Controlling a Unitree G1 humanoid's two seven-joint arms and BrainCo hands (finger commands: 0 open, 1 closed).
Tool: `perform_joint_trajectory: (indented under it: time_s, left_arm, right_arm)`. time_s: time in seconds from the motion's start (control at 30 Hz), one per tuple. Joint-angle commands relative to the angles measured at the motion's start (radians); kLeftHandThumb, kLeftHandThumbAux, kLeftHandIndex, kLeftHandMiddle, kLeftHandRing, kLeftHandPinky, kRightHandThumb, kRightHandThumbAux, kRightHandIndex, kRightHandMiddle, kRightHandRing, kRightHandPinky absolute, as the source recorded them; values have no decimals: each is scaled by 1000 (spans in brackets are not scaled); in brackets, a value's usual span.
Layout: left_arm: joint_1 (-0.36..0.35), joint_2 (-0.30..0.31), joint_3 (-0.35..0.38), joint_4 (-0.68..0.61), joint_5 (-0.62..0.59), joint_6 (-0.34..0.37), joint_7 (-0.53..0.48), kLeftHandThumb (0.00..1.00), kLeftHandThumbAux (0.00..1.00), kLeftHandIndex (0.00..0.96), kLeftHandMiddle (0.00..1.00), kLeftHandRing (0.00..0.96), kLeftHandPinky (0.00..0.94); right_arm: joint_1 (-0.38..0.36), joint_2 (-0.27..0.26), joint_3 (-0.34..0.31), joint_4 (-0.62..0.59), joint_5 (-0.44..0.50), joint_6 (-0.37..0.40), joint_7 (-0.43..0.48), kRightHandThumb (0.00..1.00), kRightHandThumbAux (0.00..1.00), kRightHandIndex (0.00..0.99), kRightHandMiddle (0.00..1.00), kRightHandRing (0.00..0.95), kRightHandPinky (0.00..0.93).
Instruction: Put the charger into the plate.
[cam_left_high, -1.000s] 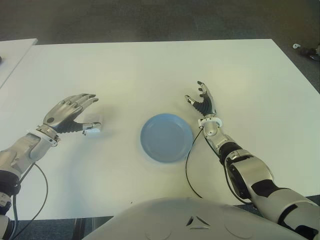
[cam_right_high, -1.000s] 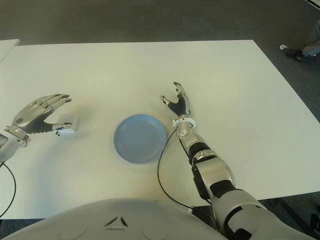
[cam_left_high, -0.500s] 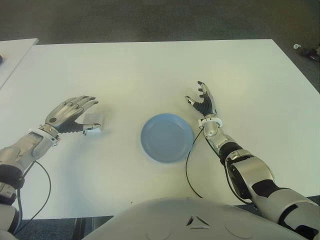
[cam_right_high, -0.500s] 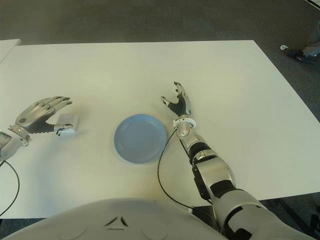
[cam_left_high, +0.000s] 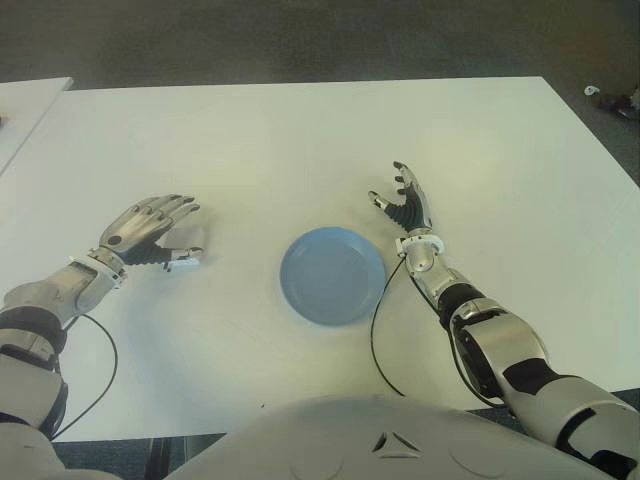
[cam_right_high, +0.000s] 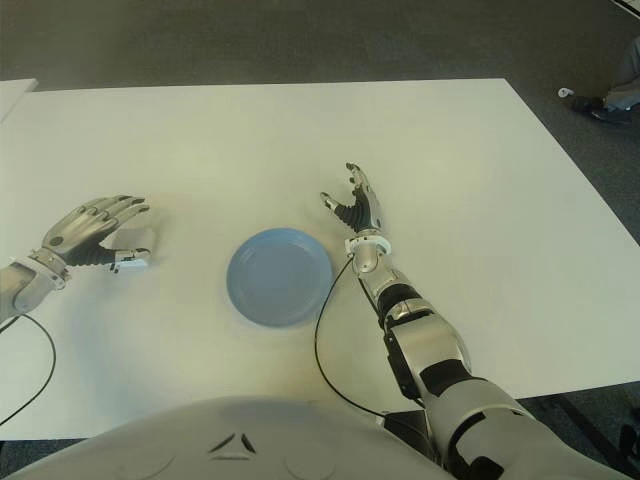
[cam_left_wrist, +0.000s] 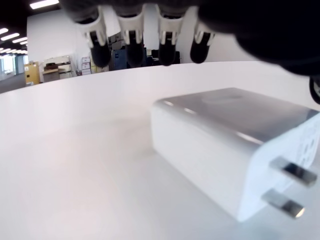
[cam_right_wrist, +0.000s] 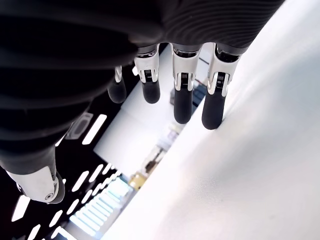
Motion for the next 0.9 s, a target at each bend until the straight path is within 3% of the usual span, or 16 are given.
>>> perform_joint_trajectory:
  time_s: [0.03, 0.5, 0.9]
  left_arm:
    - [-23, -14, -49, 42, 37, -10, 54, 303, 130, 0, 0, 0, 0]
    - [-73, -17, -158, 107, 103, 27, 166, 303, 118, 0, 0, 0, 0]
    - [-97, 4, -218, 116, 125, 36, 199, 283, 112, 0, 0, 0, 0]
  right_arm:
    - [83, 12, 16, 55, -16, 42, 21, 108, 558, 0, 0, 166, 288]
    - [84, 9, 24, 54, -17, 34, 16, 117, 586, 0, 0, 171, 293]
    - [83, 5, 28, 56, -17, 31, 22, 112, 601, 0, 0, 166, 286]
